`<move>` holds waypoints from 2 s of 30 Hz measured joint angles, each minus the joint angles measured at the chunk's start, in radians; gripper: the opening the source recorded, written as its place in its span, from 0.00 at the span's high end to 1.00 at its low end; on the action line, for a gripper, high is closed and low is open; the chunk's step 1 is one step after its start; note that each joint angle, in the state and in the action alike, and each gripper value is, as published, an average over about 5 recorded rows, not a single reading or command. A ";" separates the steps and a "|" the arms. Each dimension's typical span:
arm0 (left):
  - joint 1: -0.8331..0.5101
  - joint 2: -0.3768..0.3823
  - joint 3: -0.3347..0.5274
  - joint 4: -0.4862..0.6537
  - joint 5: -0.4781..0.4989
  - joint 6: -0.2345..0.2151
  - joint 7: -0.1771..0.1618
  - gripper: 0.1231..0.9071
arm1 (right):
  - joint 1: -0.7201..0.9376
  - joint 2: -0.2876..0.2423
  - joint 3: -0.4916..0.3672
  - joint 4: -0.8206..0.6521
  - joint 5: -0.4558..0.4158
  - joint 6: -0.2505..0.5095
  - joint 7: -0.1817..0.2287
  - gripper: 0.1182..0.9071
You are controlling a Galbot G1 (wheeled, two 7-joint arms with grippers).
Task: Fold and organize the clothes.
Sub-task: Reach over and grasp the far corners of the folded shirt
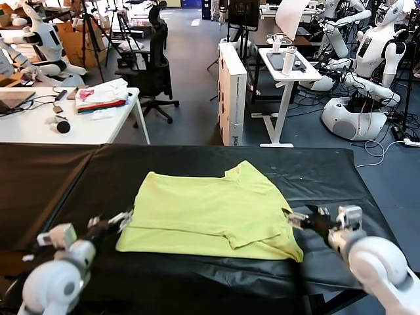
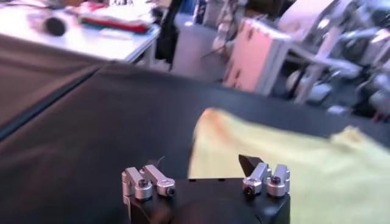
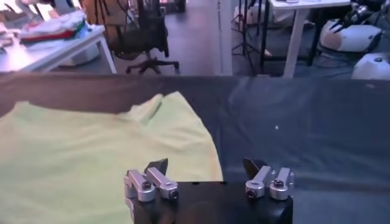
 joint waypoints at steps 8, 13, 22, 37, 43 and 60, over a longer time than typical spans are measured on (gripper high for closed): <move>-0.214 0.005 0.094 0.220 -0.021 0.059 0.045 0.00 | 0.202 0.080 -0.132 -0.188 -0.087 0.006 -0.053 0.00; -0.322 0.004 0.144 0.347 0.015 0.053 0.078 0.00 | 0.295 0.134 -0.183 -0.294 -0.124 0.005 -0.071 0.00; -0.475 -0.004 0.231 0.529 0.087 -0.020 0.125 0.00 | 0.357 0.189 -0.208 -0.393 -0.144 0.005 -0.072 0.00; -0.557 -0.027 0.292 0.657 0.158 -0.072 0.148 0.00 | 0.357 0.216 -0.207 -0.439 -0.161 0.008 -0.065 0.00; -0.538 -0.021 0.293 0.650 0.167 -0.055 0.147 0.00 | 0.361 0.220 -0.213 -0.451 -0.167 0.004 -0.065 0.00; -0.531 -0.012 0.294 0.639 0.126 -0.029 0.149 0.30 | 0.365 0.224 -0.222 -0.465 -0.168 -0.002 -0.067 0.44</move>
